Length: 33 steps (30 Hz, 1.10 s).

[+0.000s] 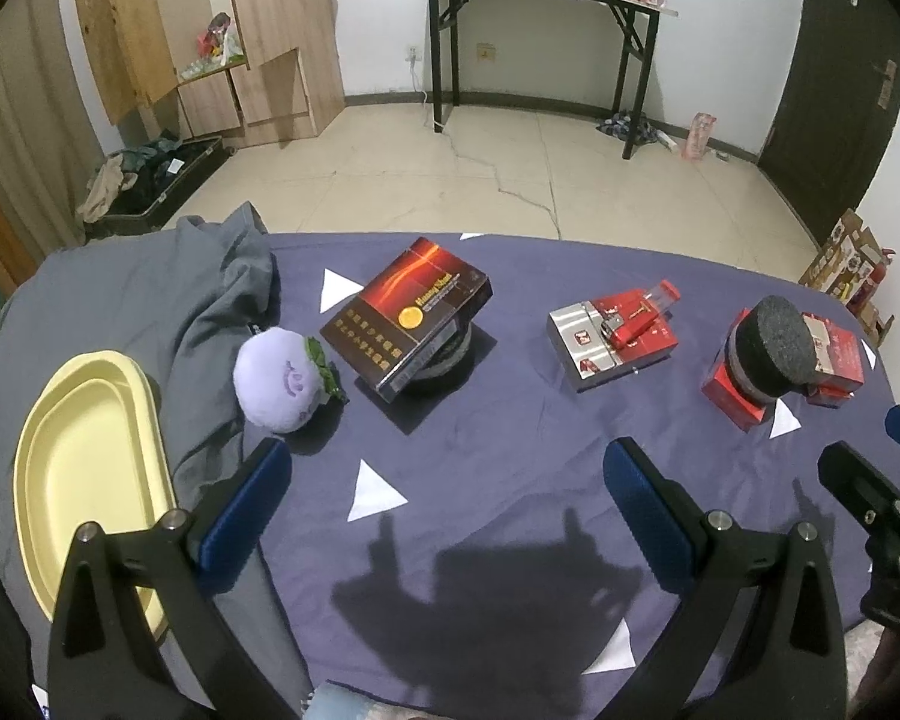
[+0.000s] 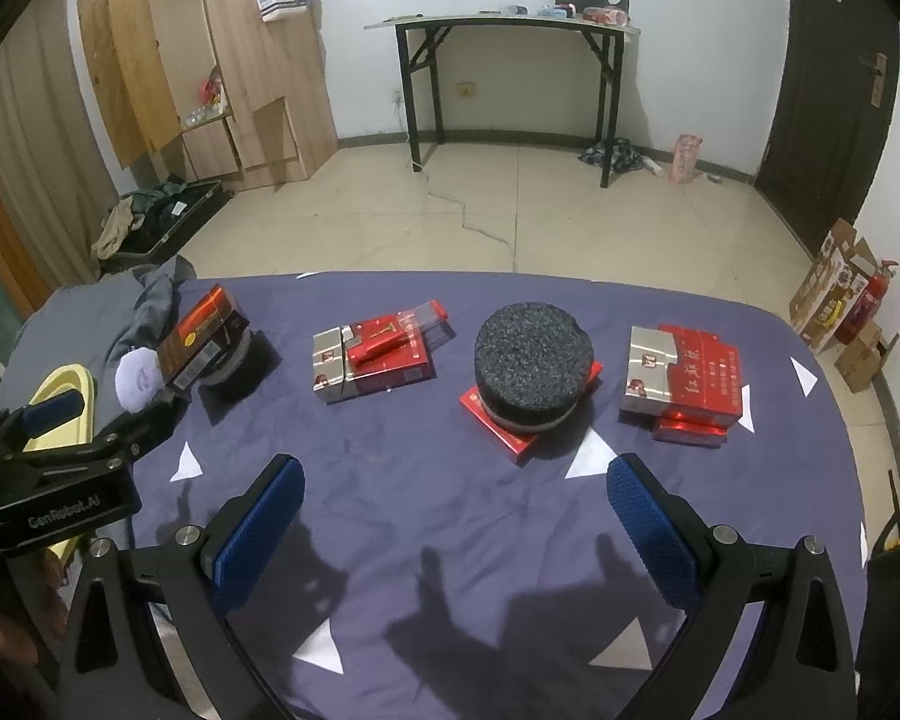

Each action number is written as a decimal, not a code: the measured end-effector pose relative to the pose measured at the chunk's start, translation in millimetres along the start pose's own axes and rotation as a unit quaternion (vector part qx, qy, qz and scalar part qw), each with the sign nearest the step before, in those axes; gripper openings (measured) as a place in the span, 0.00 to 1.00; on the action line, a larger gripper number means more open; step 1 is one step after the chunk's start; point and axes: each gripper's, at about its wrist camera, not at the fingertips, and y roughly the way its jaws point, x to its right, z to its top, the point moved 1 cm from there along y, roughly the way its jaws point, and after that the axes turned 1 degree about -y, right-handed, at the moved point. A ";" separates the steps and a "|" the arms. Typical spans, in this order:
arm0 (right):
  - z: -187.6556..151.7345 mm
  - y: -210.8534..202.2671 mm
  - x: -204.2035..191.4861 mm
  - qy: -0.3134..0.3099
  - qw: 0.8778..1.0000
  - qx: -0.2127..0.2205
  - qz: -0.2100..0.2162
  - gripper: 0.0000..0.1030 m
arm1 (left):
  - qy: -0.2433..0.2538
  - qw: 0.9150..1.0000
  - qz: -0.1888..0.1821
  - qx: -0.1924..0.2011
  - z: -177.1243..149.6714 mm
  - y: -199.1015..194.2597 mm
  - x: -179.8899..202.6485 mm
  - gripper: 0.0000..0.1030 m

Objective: Organize rigid objects

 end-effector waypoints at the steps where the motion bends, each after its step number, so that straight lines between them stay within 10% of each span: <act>1: 0.2 0.2 0.2 0.001 1.000 -0.001 0.000 1.00 | 0.001 1.000 0.001 -0.001 -0.4 0.4 0.4 1.00; 33: 0.8 7.1 -1.1 -0.001 1.000 -0.004 0.011 1.00 | 0.007 1.000 -0.025 -0.001 -2.3 -5.1 6.3 1.00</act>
